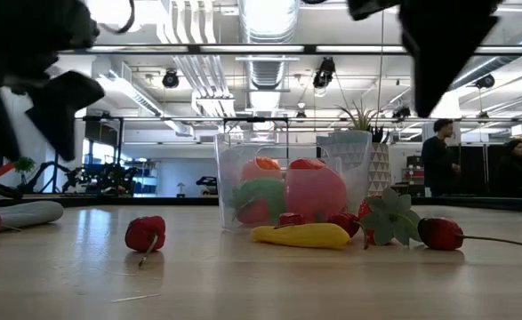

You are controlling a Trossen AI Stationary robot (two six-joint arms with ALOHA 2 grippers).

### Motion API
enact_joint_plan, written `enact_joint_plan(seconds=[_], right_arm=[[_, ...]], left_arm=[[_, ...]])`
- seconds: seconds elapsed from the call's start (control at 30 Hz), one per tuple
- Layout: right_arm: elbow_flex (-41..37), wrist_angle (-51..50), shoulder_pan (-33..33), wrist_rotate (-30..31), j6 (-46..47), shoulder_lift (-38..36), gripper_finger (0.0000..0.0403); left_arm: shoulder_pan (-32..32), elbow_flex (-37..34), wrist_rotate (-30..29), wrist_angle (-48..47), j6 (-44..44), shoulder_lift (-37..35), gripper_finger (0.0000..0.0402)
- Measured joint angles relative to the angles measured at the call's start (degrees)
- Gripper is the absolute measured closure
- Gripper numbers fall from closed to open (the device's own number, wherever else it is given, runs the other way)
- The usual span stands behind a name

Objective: Pick and placing Produce into tupperware
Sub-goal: Put the red cherry into the transparent bin

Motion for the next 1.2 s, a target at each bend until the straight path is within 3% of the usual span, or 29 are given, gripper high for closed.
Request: enact_joint_plan(seconds=[0.13,0.57,1.0,1.2], right_arm=[[-2.0,0.1,4.1,-0.5,9.8,0.0,0.0089],[-5.8,0.4,11.8,-0.5,30.3,0.0,0.0093],[-6.1,0.5,11.8,-0.1,29.4,0.0,0.0096],[-6.3,0.5,11.7,0.0,28.8,0.0,0.0094]], left_arm=[[-0.2,-1.5,6.3,0.2,-2.8,0.2,0.0155],[-1.1,-1.0,10.5,9.0,0.2,5.0,0.0155],[-1.3,1.0,10.9,9.0,-0.1,14.1,0.0156],[-1.3,1.1,10.4,8.9,-0.1,14.8,0.0192]])
